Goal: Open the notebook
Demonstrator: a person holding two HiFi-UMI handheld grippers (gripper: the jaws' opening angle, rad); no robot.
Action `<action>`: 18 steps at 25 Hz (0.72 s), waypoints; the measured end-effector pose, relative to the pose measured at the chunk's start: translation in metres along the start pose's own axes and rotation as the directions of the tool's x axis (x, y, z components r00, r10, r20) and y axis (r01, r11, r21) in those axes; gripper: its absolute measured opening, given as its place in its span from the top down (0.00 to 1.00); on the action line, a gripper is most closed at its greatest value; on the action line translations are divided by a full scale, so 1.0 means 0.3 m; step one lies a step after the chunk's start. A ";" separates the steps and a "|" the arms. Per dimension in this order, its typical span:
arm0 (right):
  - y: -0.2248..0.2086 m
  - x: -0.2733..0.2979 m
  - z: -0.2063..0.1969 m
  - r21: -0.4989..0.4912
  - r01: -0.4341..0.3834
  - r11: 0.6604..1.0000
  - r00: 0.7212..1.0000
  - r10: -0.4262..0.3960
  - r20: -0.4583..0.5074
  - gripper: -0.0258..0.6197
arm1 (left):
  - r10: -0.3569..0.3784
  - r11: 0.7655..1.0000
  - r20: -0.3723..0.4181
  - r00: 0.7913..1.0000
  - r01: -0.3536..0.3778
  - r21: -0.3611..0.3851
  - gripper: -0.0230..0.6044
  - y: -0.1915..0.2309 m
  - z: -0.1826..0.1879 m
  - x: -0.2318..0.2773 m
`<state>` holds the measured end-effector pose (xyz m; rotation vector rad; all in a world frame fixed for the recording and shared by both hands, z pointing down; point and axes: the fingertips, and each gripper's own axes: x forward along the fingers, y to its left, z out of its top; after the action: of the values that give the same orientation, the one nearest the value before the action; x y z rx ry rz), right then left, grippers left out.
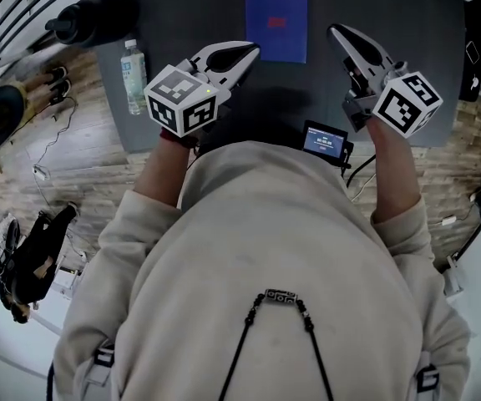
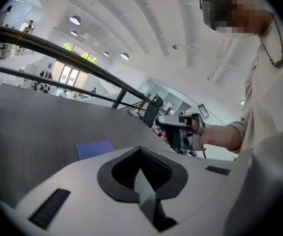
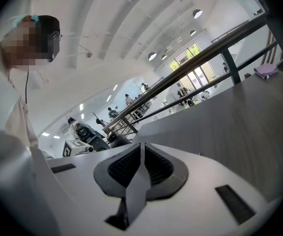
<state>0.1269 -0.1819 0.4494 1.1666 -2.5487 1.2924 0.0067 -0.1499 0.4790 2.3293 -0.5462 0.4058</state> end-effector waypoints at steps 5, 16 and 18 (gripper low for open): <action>-0.049 0.032 -0.056 0.030 0.012 0.999 0.999 -0.011 -0.032 0.93 | 0.019 0.999 -0.037 0.999 -0.020 -0.029 0.96 0.059 -0.033 0.044; -0.154 0.098 -0.168 0.087 0.037 0.995 0.994 -0.027 -0.108 0.81 | 0.111 0.994 -0.193 0.975 -0.113 0.001 0.96 0.167 -0.200 0.105; -0.169 0.103 -0.180 0.087 0.039 0.995 0.993 -0.029 -0.117 0.80 | 0.119 0.993 -0.191 0.974 -0.122 -0.005 0.96 0.172 -0.211 0.116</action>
<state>0.1230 -0.1805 0.5294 1.1103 -2.4026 1.4347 0.0030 -0.1495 0.5678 2.2182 -0.5963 0.6709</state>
